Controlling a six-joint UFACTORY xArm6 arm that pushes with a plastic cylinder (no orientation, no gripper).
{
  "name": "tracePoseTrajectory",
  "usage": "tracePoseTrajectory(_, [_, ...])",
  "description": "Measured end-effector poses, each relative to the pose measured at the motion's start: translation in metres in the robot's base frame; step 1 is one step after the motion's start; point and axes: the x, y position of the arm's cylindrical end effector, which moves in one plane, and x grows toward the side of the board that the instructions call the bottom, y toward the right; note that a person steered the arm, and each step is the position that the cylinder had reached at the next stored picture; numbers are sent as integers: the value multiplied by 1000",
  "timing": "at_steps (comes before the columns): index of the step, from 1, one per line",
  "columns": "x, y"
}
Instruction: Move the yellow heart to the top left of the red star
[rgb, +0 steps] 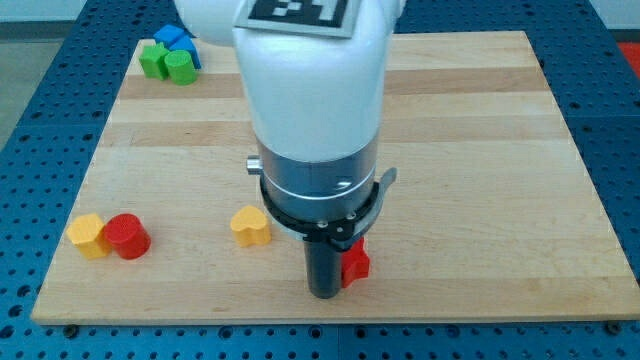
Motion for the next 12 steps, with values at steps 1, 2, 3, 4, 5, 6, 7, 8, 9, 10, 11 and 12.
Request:
tracePoseTrajectory(1, [9,-15])
tracePoseTrajectory(2, [8,-58])
tracePoseTrajectory(3, [-20,-102])
tracePoseTrajectory(4, [-61,-114])
tracePoseTrajectory(5, [-73,-118])
tracePoseTrajectory(6, [-73,-96])
tracePoseTrajectory(7, [-71,-58])
tracePoseTrajectory(8, [-71,-21])
tracePoseTrajectory(9, [-74,-16])
tracePoseTrajectory(10, [-100,-16])
tracePoseTrajectory(11, [-124,-4])
tracePoseTrajectory(12, [-120,46])
